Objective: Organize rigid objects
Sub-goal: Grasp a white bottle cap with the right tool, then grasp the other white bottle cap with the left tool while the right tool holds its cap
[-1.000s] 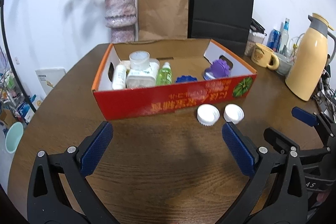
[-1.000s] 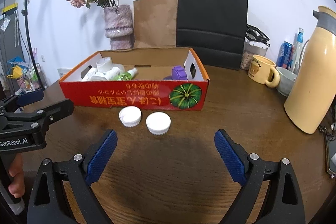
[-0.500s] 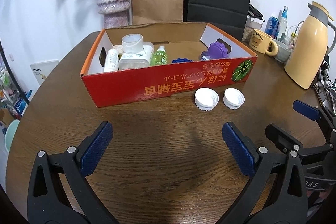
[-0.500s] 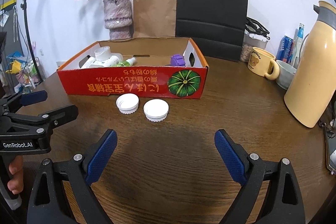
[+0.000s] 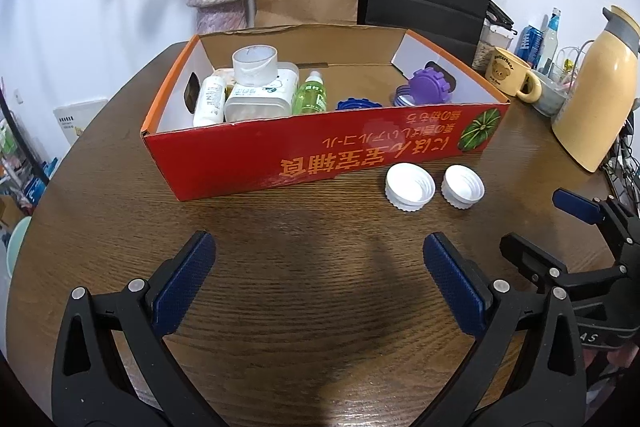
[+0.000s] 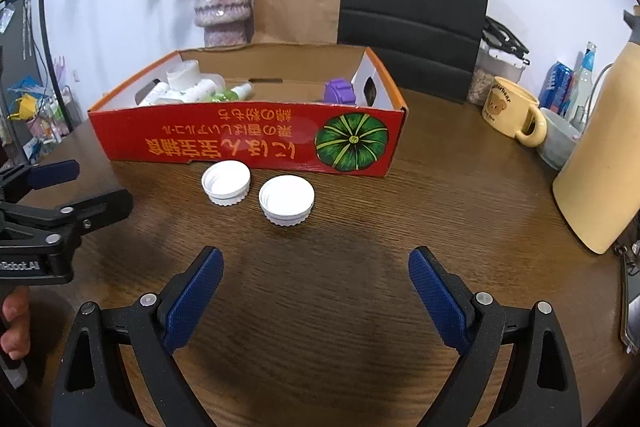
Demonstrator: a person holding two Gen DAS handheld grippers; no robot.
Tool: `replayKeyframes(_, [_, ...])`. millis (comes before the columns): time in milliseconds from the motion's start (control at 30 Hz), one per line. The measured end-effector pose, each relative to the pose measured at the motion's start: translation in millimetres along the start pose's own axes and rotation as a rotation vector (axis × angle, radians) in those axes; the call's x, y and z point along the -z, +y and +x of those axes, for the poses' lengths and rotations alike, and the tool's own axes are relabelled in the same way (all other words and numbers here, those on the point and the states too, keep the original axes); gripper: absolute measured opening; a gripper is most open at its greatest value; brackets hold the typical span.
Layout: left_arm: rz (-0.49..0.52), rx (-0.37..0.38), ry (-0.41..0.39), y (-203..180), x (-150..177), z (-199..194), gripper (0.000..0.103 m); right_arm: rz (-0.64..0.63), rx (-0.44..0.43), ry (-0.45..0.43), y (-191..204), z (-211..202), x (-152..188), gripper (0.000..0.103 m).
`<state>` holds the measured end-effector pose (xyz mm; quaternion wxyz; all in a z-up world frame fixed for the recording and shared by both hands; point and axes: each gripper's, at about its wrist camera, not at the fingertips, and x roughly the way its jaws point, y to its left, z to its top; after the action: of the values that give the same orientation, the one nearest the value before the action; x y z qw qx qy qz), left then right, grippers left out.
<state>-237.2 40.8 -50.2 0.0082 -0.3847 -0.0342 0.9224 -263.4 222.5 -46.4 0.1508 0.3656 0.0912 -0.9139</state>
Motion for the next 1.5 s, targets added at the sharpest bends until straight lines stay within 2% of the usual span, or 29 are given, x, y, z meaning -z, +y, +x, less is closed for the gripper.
replayKeyframes(700, [-0.019, -0.021, -0.004, 9, -7, 7, 0.103, -0.029, -0.020, 0.084, 5, 49, -26, 0.097])
replayKeyframes(767, [-0.019, -0.021, -0.005, 9, -8, 7, 0.103, -0.034, -0.021, 0.093, 8, 53, -28, 0.094])
replayKeyframes(867, [-0.020, -0.022, -0.006, 9, -8, 7, 0.103, -0.035, -0.021, 0.114, 11, 60, -31, 0.076])
replayKeyframes(1000, [-0.020, -0.023, -0.006, 9, -8, 7, 0.103, -0.018, -0.038, 0.130, 10, 67, -34, 0.069])
replayKeyframes(1067, [-0.020, -0.021, -0.006, 9, -8, 7, 0.103, -0.010, -0.051, 0.130, 10, 68, -35, 0.059])
replayKeyframes(1200, [-0.020, -0.021, -0.006, 10, -8, 7, 0.103, -0.017, -0.069, 0.124, 12, 66, -35, 0.045])
replayKeyframes(1500, [-0.020, -0.021, -0.007, 10, -9, 7, 0.103, -0.017, -0.068, 0.113, 12, 64, -35, 0.045])
